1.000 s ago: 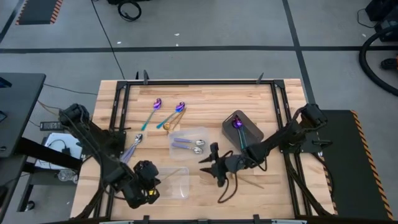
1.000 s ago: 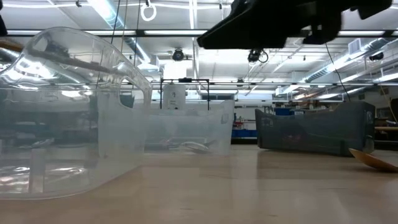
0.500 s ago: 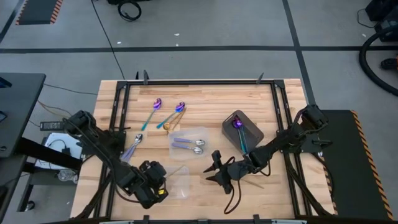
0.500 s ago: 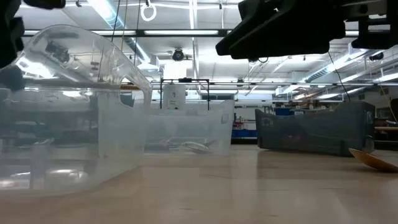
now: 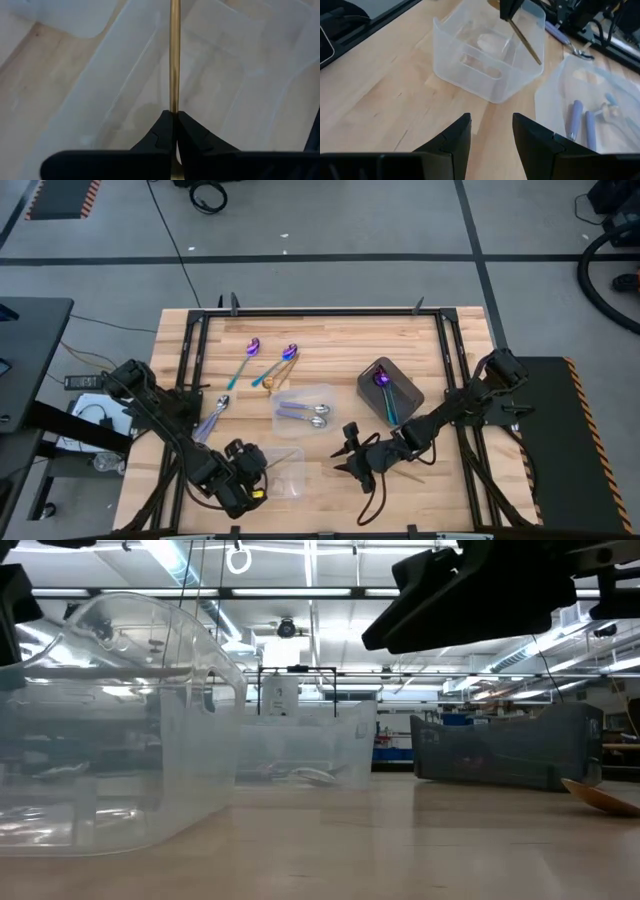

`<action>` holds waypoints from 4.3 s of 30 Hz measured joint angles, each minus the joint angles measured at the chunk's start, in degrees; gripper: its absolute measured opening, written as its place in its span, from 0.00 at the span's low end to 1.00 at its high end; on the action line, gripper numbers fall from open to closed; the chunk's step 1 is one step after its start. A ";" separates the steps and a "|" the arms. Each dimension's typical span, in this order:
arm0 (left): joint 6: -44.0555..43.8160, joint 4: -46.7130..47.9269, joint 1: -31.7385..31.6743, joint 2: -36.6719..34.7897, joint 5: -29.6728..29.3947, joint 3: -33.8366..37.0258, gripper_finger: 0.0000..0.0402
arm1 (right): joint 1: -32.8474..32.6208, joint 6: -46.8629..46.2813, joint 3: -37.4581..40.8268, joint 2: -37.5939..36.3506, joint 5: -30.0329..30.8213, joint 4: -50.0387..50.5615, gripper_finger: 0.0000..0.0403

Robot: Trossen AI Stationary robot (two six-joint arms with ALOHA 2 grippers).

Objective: Sort silverware by color (type)
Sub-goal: Put the gold spoon into the bottom transparent bin, then put the blue spoon into the black transparent bin

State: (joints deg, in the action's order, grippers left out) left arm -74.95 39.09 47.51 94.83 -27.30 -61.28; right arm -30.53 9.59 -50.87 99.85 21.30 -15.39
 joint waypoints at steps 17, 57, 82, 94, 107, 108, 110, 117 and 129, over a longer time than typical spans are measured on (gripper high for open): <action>-2.40 -0.63 3.70 0.00 1.64 0.02 0.04 | -1.97 -0.53 0.00 0.00 0.06 0.56 0.39; 0.17 -4.72 -2.96 6.70 8.54 0.07 0.28 | -1.99 -0.43 -0.04 0.00 0.04 0.01 0.39; 8.42 13.01 -15.75 -6.51 -8.02 0.04 0.29 | -0.96 -10.57 -0.04 0.00 -5.97 2.43 0.39; 16.16 26.03 -24.87 -6.49 -1.03 4.54 0.29 | -5.45 -13.16 -0.04 0.00 -2.47 3.52 0.39; 27.73 16.74 -37.13 -12.71 -0.90 16.01 0.29 | -6.88 -15.46 -0.04 0.00 -1.40 3.94 0.39; 29.06 15.68 -38.22 -13.58 -0.93 16.73 0.29 | -6.90 -15.52 -0.04 0.00 -1.38 4.00 0.39; 30.83 12.88 -40.32 -14.76 -0.91 18.23 0.29 | -6.93 -15.89 -0.04 0.00 -1.38 4.37 0.39; 39.62 4.14 -48.55 -15.78 1.57 22.35 0.29 | -6.93 -16.13 -0.04 0.00 -1.38 4.92 0.39; 51.91 -4.18 -64.00 -15.76 4.94 24.35 0.29 | -7.41 -18.87 -0.04 0.00 -1.40 6.66 0.39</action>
State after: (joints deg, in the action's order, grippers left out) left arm -23.04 34.91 -16.49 79.07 -22.36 -36.93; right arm -37.93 -9.28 -50.92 99.85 19.90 -8.73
